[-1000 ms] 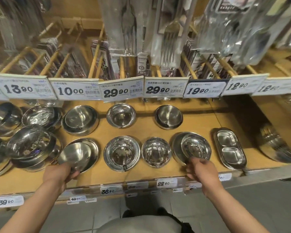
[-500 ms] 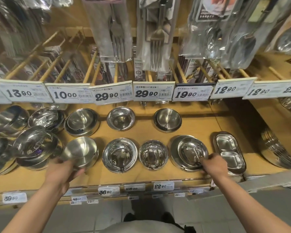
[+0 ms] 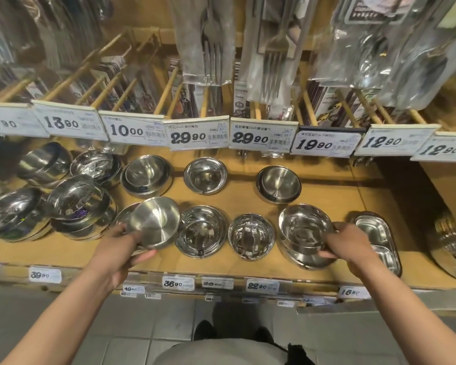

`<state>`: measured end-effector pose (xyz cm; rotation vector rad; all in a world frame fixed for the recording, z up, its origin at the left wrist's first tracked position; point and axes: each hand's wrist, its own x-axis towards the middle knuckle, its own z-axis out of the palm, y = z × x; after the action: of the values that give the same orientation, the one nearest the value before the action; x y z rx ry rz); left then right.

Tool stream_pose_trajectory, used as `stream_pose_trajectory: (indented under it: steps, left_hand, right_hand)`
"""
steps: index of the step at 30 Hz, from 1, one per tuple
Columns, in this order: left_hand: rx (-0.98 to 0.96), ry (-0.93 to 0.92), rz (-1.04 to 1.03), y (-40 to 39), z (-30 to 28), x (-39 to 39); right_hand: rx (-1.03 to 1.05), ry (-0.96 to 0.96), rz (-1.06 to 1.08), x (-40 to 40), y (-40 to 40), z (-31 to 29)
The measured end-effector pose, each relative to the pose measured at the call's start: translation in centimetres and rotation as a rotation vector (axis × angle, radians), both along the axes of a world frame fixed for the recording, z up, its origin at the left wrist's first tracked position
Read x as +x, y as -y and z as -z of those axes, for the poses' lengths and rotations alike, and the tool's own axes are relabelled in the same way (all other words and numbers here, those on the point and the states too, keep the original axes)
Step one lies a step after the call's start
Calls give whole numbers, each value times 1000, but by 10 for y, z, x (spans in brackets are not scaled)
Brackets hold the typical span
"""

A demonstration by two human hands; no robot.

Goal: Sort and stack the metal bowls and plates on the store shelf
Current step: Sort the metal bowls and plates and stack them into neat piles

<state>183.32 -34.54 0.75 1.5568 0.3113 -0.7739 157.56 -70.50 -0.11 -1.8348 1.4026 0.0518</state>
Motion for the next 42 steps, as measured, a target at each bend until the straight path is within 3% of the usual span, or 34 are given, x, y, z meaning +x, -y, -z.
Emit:
stream_pose_trajectory:
  steps: [5, 11, 24, 28, 32, 42]
  left_hand:
    - [-31, 1, -25, 2, 0, 10]
    - [-24, 14, 18, 0, -2, 21]
    - [-22, 7, 64, -17, 2, 26]
    - [-26, -3, 71, -24, 3, 29]
    - [-14, -12, 13, -47, 5, 41]
    - [0, -45, -107, -69, 25, 51]
  right_hand:
    - [324, 275, 151, 31, -29, 10]
    - [407, 368, 226, 62, -72, 24]
    - [259, 379, 268, 64, -108, 37]
    - [181, 289, 204, 60, -110, 36]
    - [76, 178, 171, 52, -104, 28]
    - [-78, 210, 188, 51, -103, 11]
